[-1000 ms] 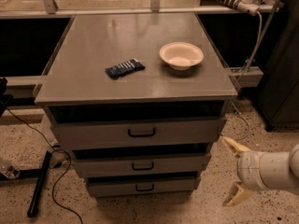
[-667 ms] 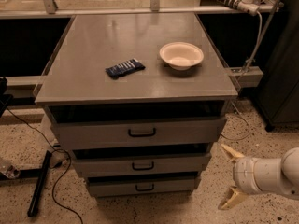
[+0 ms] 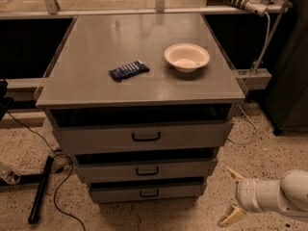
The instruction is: Open bottom drawer
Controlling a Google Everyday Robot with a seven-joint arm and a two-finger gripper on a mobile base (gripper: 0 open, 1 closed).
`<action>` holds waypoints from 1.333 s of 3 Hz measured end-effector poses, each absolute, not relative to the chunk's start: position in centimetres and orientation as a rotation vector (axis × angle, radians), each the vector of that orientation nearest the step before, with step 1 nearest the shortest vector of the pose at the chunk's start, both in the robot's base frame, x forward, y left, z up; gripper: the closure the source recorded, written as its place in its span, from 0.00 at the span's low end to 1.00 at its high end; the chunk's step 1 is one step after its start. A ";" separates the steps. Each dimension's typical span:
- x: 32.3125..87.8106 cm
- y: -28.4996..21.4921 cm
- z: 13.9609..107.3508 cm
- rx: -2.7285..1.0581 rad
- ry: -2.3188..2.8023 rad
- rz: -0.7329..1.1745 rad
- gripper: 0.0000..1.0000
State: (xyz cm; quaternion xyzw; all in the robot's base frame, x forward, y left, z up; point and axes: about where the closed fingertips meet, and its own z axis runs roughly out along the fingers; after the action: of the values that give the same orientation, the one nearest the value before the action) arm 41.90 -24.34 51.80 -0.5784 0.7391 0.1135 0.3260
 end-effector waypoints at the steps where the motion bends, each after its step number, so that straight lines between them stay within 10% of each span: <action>1: 41.9 -24.3 51.8 -1.516 1.937 0.298 0.00; 4: 43.5 -23.1 42.3 -1.573 1.959 0.379 0.00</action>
Offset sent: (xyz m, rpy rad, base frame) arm 0.0094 0.0085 -0.0396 -0.0392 0.0209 0.0183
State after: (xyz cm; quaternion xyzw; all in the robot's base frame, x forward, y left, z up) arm 43.48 -23.07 42.34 -0.5914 0.7364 0.1425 0.2961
